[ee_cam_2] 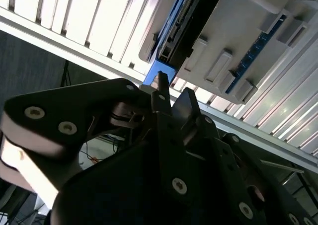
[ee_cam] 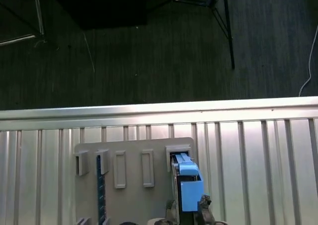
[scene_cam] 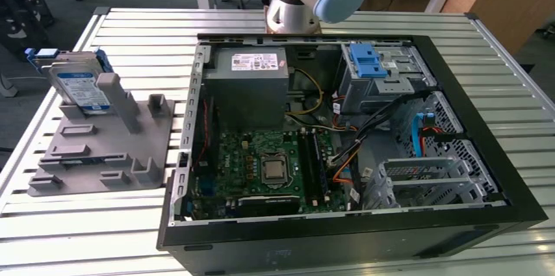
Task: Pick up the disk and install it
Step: 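Pick up the disk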
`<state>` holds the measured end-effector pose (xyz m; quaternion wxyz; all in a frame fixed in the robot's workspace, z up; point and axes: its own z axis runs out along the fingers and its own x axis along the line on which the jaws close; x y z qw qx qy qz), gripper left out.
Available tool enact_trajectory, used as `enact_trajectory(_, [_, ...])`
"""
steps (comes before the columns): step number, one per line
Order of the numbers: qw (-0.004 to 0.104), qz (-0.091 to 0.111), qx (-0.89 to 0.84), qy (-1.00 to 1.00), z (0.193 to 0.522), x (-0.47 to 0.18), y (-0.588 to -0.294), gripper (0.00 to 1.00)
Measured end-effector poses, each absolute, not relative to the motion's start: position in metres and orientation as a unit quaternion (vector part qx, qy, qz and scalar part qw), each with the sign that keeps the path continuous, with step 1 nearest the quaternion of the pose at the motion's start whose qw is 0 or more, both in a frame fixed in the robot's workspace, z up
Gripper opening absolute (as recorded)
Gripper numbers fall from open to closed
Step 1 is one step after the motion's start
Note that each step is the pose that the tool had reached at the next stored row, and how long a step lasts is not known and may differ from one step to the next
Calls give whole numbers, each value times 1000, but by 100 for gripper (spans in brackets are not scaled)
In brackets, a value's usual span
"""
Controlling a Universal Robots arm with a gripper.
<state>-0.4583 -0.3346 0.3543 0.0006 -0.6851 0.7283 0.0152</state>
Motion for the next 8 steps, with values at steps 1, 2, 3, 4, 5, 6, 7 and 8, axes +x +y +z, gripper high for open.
enact_trajectory(1, [2,14,-685,728,353,-459,-335,29])
enact_trajectory(2, [2,14,-685,728,351,-459,-335,35])
enact_trajectory(3, [2,14,-685,728,349,-459,-335,41])
enact_trajectory(4, [2,14,-685,728,347,-459,-334,41])
enact_trajectory(5, [2,14,-685,728,345,-459,-334,47])
enact_trajectory(6, [2,14,-685,728,344,-459,-334,53])
enact_trajectory(7, [2,14,-685,728,342,-459,-334,53])
enact_trajectory(8, [2,14,-685,728,340,-459,-334,53])
